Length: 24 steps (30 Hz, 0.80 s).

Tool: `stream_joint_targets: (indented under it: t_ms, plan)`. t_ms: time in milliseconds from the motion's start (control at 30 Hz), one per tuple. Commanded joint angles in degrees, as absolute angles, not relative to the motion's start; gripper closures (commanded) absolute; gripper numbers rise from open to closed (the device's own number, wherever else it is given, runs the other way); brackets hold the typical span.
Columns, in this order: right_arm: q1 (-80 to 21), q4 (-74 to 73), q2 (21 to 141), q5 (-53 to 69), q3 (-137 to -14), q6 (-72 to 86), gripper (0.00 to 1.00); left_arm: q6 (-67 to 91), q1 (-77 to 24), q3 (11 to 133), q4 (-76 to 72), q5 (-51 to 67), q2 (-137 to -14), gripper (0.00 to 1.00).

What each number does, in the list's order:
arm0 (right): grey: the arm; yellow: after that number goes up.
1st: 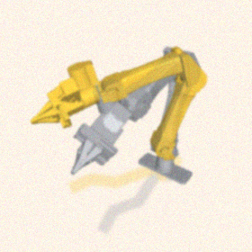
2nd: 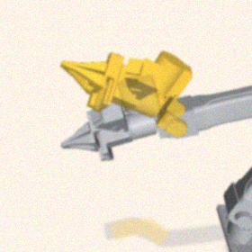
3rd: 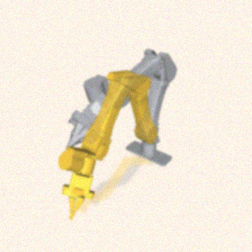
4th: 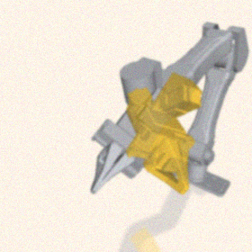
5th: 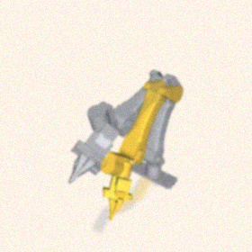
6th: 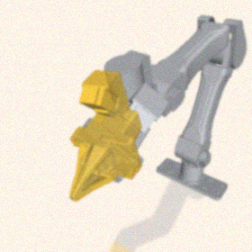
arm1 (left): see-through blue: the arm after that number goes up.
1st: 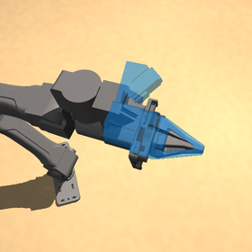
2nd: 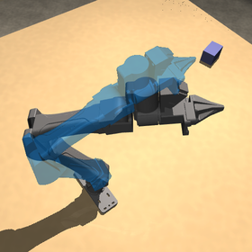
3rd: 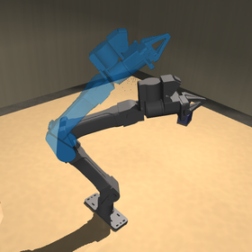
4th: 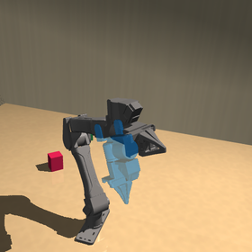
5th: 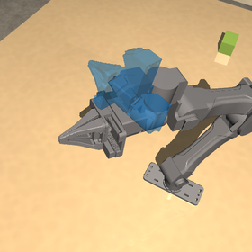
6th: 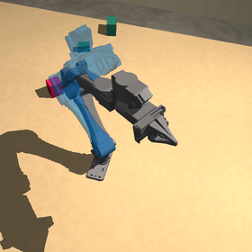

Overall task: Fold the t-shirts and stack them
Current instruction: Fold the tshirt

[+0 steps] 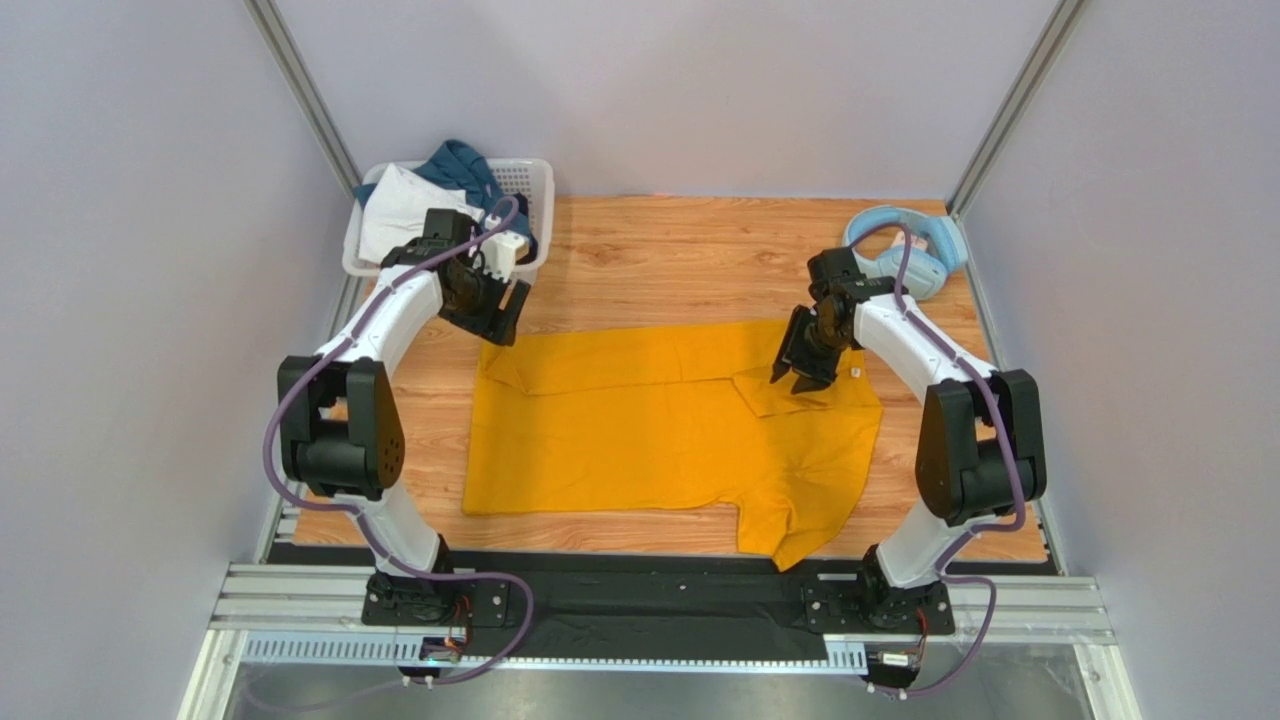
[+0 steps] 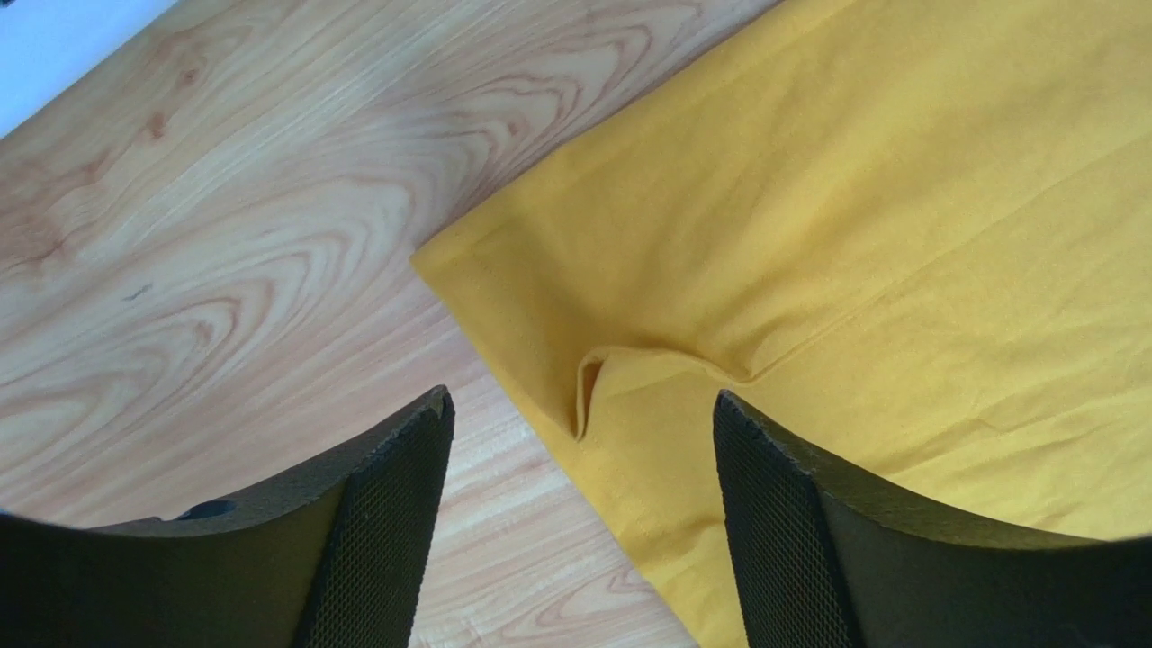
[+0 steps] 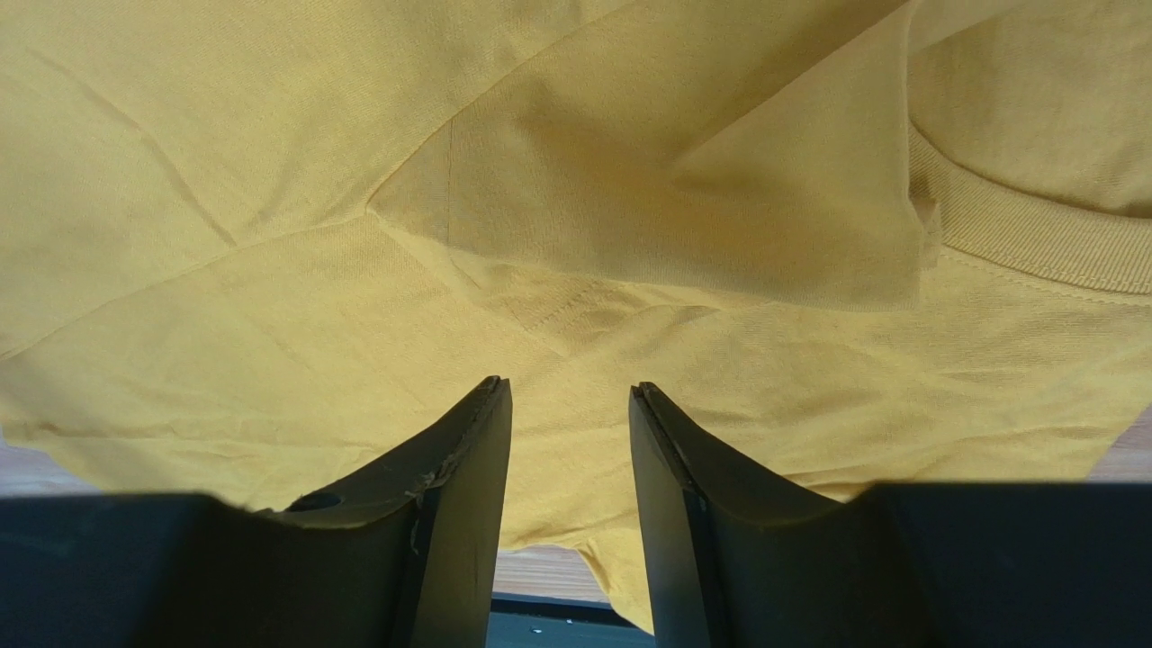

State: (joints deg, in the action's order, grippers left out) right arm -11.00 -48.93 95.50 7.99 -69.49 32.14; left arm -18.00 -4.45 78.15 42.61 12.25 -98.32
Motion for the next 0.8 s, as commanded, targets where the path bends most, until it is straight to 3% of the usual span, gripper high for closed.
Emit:
stream_joint_targets:
  t_ms: [0,200,433,767]
  plan:
    - [-10.90,-46.32,95.89,7.47,-71.72,32.43,0.58,-15.73,-4.40,79.28,42.98,14.94,-103.70,0.25]
    - [-10.81,-46.32,97.56,7.47,-72.94,32.26,0.59,-15.38,-4.39,76.73,41.66,16.43,-105.55,0.40]
    - [-10.90,-46.41,99.14,7.47,-74.00,32.26,0.60,-16.43,-4.39,75.06,43.68,17.93,-103.28,0.74]
    - [-10.90,-46.41,100.02,7.65,-73.83,31.91,0.61,-18.89,-4.39,73.65,45.17,14.95,-100.20,0.76]
